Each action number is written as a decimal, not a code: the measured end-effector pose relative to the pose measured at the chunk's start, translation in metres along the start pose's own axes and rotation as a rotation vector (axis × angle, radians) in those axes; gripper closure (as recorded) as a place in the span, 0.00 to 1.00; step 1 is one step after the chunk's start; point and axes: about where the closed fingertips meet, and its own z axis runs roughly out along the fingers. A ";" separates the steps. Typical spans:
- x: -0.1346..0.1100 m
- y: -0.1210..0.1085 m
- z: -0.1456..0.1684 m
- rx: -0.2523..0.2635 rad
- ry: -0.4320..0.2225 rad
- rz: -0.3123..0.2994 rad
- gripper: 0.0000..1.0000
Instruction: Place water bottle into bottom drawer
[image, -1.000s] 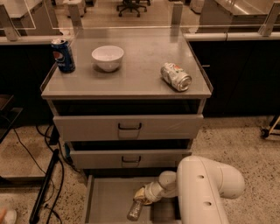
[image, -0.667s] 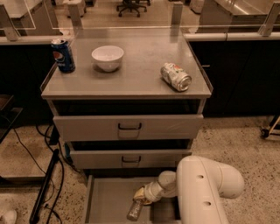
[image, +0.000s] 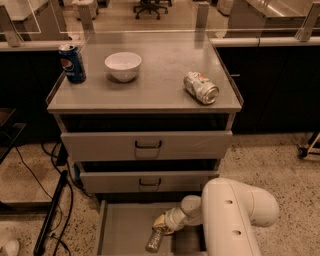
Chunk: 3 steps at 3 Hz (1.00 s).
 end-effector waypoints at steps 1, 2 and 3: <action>0.000 0.000 0.000 0.000 0.000 0.000 0.14; 0.000 0.000 0.000 0.000 0.000 0.000 0.00; 0.000 0.000 0.000 0.000 0.000 0.000 0.00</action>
Offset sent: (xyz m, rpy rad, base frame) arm 0.0000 0.0000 0.0000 0.0000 0.0000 0.0000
